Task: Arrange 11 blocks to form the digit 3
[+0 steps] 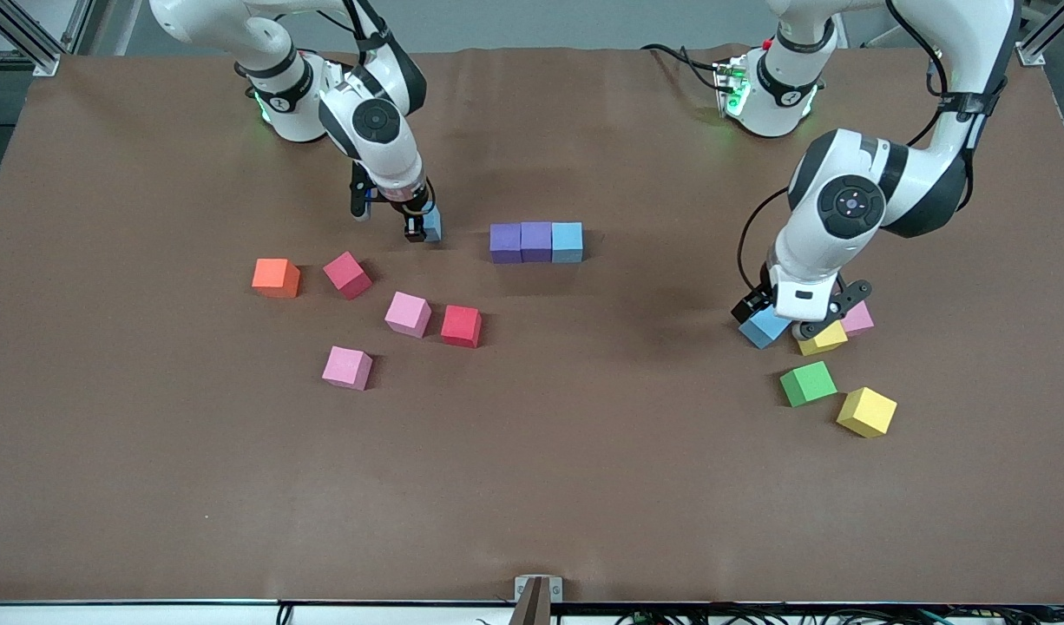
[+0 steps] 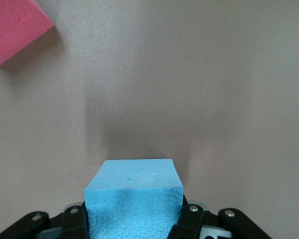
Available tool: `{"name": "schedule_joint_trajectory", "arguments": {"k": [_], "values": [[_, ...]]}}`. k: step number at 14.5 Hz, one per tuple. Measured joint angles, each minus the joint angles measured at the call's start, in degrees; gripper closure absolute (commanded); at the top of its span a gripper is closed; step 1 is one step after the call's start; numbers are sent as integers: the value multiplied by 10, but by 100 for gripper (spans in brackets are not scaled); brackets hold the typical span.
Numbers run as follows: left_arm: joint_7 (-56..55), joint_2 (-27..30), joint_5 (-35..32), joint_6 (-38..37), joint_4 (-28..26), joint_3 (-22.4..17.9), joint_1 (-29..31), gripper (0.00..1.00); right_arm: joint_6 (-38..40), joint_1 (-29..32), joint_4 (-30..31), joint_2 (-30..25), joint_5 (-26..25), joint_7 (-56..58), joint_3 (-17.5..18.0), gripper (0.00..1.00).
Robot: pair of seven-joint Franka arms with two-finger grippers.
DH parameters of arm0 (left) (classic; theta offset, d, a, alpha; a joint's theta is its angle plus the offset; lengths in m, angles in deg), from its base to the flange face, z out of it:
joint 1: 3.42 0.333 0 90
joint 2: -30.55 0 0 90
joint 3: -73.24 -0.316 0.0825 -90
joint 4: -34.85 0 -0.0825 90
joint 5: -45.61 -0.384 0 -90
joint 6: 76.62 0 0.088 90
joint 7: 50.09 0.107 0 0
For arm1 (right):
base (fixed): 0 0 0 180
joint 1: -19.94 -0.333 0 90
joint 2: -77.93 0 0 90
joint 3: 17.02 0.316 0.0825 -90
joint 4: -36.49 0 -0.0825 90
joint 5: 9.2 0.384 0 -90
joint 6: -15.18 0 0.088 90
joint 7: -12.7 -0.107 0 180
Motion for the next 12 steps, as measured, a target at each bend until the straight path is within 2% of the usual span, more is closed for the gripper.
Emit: {"name": "schedule_joint_trajectory", "arguments": {"k": [6, 12], "values": [[34, 6, 0, 126, -86, 0, 49, 0, 4, 0, -42, 0, 0, 106, 1, 98], [37, -30, 0, 185, -97, 0, 65, 0, 124, 10, -160, -1, 0, 259, 0, 99]]}}
